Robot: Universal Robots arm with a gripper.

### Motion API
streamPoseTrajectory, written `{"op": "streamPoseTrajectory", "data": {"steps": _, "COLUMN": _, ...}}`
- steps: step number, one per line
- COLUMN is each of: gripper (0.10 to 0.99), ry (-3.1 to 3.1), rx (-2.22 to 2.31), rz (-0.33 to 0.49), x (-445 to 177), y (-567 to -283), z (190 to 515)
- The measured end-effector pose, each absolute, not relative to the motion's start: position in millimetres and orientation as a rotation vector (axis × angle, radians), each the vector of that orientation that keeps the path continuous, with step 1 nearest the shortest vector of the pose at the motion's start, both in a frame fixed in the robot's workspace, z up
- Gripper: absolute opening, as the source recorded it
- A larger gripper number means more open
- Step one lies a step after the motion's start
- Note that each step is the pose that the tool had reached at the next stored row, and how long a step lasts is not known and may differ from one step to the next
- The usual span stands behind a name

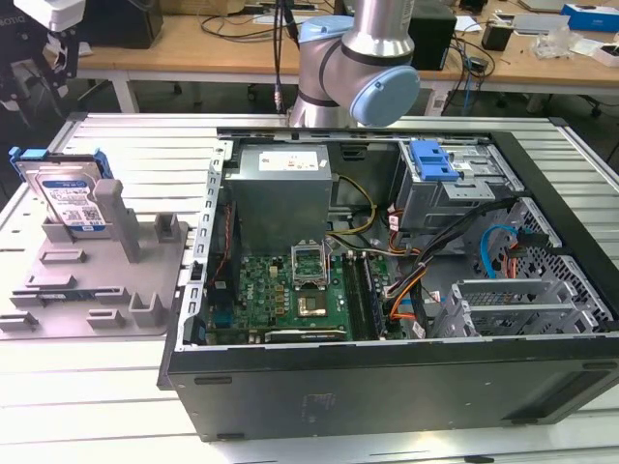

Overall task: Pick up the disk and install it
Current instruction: 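Pick up the disk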

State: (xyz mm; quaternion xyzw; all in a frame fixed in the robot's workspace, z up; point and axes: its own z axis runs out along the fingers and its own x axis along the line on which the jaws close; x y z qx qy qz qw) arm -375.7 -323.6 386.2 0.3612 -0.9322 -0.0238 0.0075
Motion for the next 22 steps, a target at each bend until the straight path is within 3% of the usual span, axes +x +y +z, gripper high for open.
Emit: {"op": "streamPoseTrajectory", "data": {"steps": 22, "gripper": 0.42, "ry": -2.475, "rx": 1.887, "rz": -0.064, "x": -375.7, "y": -323.6, "z": 385.7}}
